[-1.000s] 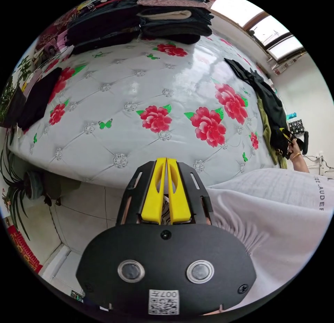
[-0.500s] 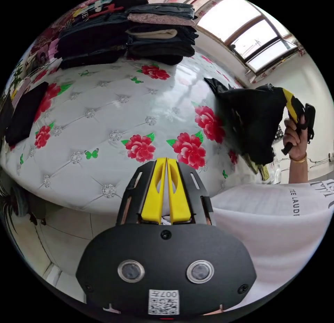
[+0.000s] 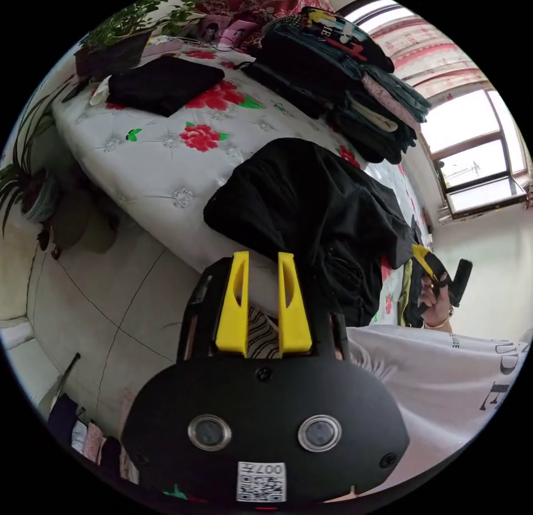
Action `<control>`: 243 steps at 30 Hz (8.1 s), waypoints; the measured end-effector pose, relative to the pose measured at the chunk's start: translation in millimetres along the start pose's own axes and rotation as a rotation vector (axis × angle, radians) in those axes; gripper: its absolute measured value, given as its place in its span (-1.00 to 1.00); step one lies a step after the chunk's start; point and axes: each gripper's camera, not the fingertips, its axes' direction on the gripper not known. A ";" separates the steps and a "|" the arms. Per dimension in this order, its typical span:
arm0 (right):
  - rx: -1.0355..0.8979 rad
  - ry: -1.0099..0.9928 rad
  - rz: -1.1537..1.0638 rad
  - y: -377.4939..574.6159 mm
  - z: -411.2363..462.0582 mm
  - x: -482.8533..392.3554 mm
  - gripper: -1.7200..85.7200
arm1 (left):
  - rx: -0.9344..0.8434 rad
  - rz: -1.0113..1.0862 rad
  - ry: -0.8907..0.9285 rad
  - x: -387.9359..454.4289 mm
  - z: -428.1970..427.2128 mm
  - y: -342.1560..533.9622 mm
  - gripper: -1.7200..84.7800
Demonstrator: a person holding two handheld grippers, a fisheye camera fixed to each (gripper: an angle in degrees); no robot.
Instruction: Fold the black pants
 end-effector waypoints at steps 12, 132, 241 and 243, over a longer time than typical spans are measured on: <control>0.153 0.235 0.422 51.4 -37.5 82.3 -0.84 | -0.258 0.382 -0.210 61.3 58.3 -101.3 -0.87; 0.494 0.358 1.243 188.1 -165.8 85.2 -0.77 | -0.106 0.247 -0.139 -3.4 -63.4 -203.7 -0.98; 0.079 0.319 0.767 220.3 -180.3 143.8 -0.97 | 0.293 -0.186 0.136 -229.6 -198.5 53.5 -0.98; 0.192 0.283 0.750 215.3 -185.4 134.9 -0.97 | 0.221 -0.322 0.160 -262.9 -187.5 78.5 -0.98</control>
